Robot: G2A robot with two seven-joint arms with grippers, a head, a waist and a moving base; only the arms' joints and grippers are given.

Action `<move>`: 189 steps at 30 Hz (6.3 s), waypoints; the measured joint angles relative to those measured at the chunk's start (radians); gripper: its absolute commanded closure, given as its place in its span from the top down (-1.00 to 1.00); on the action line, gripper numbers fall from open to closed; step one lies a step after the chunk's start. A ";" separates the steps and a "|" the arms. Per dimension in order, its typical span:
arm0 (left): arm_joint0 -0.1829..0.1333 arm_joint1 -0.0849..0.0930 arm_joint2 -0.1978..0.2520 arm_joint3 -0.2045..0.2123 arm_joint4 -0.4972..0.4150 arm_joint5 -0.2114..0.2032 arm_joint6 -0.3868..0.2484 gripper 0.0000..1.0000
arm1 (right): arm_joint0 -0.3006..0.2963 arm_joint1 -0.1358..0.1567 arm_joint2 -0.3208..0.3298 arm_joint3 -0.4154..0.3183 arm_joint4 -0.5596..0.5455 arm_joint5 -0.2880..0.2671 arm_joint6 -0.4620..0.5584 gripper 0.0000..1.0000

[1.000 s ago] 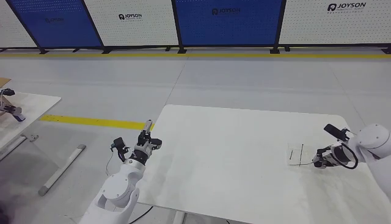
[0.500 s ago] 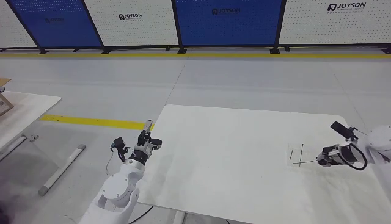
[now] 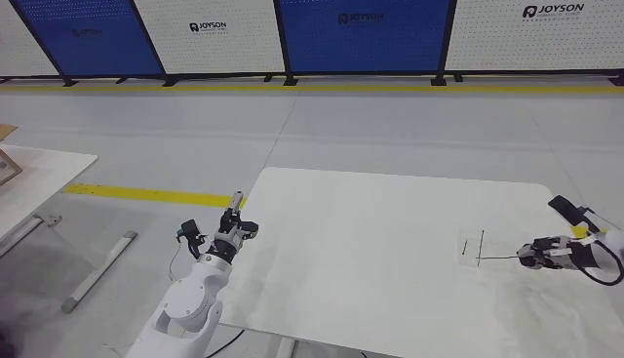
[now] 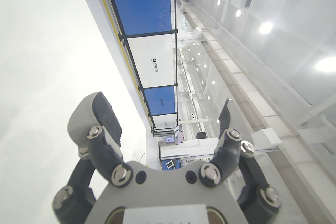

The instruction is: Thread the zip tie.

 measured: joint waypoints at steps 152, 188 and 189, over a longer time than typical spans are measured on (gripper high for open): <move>0.000 0.000 0.000 0.000 0.000 0.000 0.000 1.00 | -0.242 -0.030 -0.141 -0.708 -0.279 -0.452 -0.610 -1.00; 0.000 0.000 0.000 0.000 0.000 0.000 0.000 1.00 | -0.198 -0.016 -0.248 -0.725 -0.356 -0.452 -0.672 -1.00; -0.002 0.000 0.002 -0.001 0.001 0.004 -0.005 1.00 | -0.198 -0.016 -0.248 -0.725 -0.356 -0.452 -0.672 -1.00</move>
